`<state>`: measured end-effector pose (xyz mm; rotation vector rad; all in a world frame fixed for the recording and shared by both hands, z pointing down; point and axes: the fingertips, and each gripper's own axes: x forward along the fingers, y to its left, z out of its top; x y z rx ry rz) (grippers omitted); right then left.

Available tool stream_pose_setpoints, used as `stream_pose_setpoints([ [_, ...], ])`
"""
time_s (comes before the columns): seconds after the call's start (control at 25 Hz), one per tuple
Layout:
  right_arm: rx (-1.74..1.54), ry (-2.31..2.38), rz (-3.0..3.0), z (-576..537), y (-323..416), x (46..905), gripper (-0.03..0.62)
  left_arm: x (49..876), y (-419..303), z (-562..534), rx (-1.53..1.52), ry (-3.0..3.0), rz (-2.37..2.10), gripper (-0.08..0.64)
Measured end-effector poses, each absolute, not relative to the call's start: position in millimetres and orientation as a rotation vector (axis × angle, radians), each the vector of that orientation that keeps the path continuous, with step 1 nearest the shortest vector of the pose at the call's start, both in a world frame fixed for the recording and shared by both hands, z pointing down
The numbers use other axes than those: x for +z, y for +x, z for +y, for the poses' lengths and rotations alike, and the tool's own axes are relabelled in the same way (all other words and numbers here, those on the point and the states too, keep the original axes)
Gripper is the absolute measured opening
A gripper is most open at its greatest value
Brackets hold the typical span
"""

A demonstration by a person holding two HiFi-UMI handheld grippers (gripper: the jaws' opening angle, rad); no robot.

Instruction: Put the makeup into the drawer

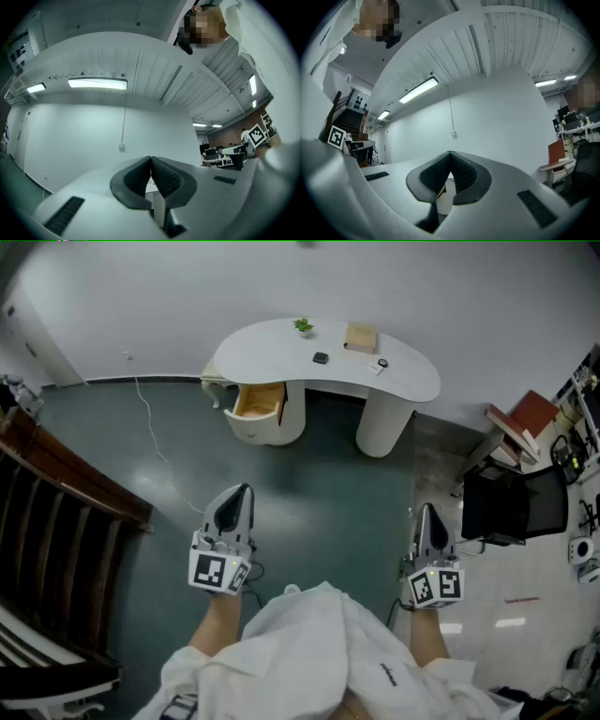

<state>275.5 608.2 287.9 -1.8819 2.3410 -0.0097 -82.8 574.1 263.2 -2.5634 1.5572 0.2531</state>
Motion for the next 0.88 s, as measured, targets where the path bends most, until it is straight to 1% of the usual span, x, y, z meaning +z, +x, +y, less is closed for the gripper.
stream_pose_setpoints([
  [0.12, -0.005, -1.873, 2.355, 608.1, 263.1, 277.9, 0.017, 260.8, -84.5, 575.0, 0.258, -2.564, 1.545, 0.025],
  [0.32, -0.021, -1.875, 2.352, 609.8, 258.1, 284.6, 0.017, 259.9, -86.5, 576.0, 0.254, -2.574, 1.519, 0.026],
  [0.76, -0.046, -1.816, 2.385, 606.0, 215.8, 288.0, 0.017, 266.5, -96.5, 571.6, 0.232, -2.627, 1.478, 0.029],
  [0.8, -0.048, -1.822, 2.378, 605.8, 214.4, 288.4, 0.017, 266.9, -98.5, 570.8, 0.232, -2.631, 1.47, 0.039],
  [0.84, -0.048, -1.828, 2.371, 605.8, 213.2, 288.6, 0.017, 267.2, -100.2, 570.1, 0.231, -2.638, 1.462, 0.075],
  [0.88, -0.048, -1.834, 2.364, 605.9, 212.0, 288.5, 0.017, 267.2, -101.6, 569.3, 0.231, -2.647, 1.454, 0.129],
])
